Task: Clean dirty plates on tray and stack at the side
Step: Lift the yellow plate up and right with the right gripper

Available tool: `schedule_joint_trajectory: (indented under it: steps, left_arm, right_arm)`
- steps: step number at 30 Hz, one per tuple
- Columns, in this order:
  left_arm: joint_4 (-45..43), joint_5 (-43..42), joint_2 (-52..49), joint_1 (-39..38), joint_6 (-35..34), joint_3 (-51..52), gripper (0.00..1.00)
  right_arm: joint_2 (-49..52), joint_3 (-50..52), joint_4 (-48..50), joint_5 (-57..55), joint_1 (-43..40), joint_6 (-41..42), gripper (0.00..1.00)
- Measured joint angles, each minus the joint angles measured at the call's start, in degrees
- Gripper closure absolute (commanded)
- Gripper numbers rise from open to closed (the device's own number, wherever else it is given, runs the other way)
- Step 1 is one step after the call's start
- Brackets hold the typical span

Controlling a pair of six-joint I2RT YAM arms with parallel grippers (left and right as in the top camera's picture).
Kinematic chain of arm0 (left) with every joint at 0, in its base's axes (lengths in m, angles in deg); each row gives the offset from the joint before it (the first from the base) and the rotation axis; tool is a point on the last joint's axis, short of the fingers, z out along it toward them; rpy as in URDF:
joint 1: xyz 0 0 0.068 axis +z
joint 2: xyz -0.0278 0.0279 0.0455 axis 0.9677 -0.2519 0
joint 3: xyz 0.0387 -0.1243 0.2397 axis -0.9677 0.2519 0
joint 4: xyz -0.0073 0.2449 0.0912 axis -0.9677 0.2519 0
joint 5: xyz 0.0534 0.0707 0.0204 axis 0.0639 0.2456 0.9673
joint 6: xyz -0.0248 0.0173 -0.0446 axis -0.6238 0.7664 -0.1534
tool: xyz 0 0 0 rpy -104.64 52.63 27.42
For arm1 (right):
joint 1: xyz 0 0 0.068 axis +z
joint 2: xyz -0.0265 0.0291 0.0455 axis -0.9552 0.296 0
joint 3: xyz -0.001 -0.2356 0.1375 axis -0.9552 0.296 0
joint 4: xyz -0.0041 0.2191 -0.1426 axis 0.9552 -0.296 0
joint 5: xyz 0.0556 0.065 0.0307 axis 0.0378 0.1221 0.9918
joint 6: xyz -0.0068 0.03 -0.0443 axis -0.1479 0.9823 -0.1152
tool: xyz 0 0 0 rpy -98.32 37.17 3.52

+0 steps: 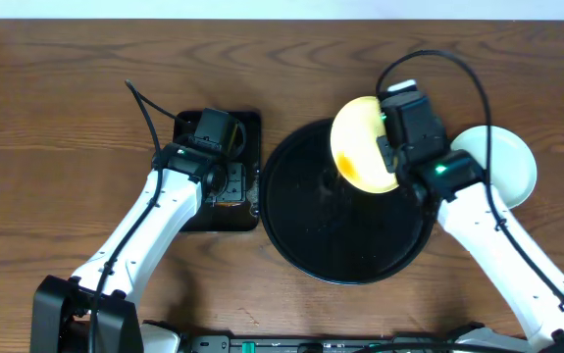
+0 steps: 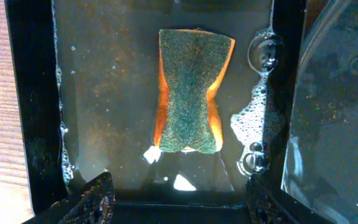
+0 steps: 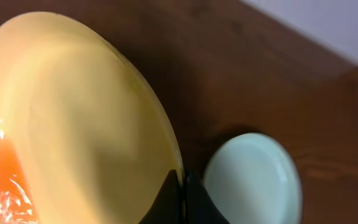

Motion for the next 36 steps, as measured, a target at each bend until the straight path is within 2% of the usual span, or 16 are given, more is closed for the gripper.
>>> schedule_joint_trajectory:
  steps: [8,15,36]
  left_arm:
    - [-0.15,0.00,0.00,0.00,0.00,0.00,0.31]
    - [-0.20,0.00,0.00,0.00,0.00,0.00,0.31]
    - [-0.20,0.00,0.00,0.00,0.00,0.00,0.31]
  right_arm:
    - [0.00,0.00,3.63,-13.20,6.95,-1.22,0.99]
    - [0.00,0.00,7.54,-21.18,9.03,-3.21,0.99]
    - [0.00,0.00,7.56,-24.06,8.00,-2.60,0.99]
